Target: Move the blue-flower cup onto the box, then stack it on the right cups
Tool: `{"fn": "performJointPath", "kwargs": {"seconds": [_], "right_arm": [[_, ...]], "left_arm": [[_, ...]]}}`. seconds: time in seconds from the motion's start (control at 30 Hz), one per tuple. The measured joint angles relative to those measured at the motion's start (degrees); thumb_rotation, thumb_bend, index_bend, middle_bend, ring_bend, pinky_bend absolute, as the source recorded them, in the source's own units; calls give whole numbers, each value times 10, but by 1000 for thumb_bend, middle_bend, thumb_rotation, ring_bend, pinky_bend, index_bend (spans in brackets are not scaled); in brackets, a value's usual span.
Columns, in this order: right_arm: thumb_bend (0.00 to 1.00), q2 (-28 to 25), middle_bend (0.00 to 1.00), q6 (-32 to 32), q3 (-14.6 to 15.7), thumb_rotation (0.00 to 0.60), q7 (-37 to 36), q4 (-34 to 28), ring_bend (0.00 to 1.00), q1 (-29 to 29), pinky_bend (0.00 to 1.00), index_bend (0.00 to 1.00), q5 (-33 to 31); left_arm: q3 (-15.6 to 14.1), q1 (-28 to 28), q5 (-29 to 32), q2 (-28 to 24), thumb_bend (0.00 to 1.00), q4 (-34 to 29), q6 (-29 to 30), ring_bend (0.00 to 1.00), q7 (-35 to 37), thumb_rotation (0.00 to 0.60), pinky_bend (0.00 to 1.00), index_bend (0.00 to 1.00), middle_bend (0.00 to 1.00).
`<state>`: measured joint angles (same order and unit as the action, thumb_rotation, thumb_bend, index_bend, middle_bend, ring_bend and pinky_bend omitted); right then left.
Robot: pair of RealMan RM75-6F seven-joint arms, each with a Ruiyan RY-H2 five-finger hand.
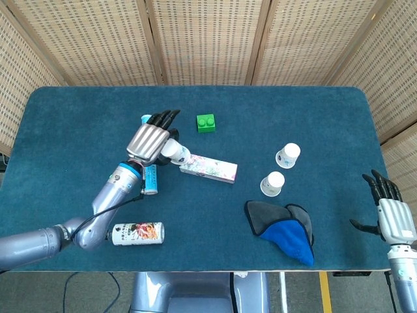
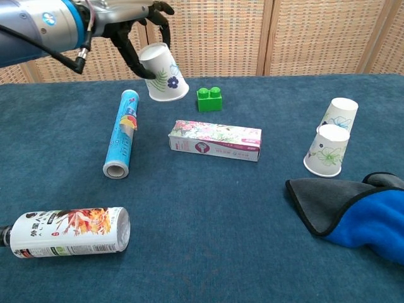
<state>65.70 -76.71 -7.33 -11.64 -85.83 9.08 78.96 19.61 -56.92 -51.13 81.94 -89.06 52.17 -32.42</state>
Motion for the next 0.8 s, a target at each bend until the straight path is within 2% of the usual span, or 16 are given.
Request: {"fn": "performJointPath", "kwargs": {"seconds": [0.2, 0.33, 0.6, 0.8], "right_arm": [[83, -5, 0, 1, -1, 600, -21, 4, 0, -1, 0, 119, 0], [84, -7, 0, 4, -2, 600, -32, 8, 0, -1, 0, 120, -1], [84, -9, 0, 9, -4, 600, -47, 15, 0, 0, 0, 123, -3], [84, -8, 0, 10, -4, 600, -50, 17, 0, 0, 0, 123, -4]], "left_arm": [[1, -55, 75, 41, 248, 21, 6, 0, -65, 600, 106, 483, 0], [-1, -84, 112, 72, 248, 52, 3, 0, -80, 600, 106, 484, 0], [-11, -124, 155, 129, 247, 120, -9, 0, -99, 600, 105, 484, 0], [-16, -142, 158, 162, 248, 160, -17, 0, -97, 600, 104, 484, 0]]}}
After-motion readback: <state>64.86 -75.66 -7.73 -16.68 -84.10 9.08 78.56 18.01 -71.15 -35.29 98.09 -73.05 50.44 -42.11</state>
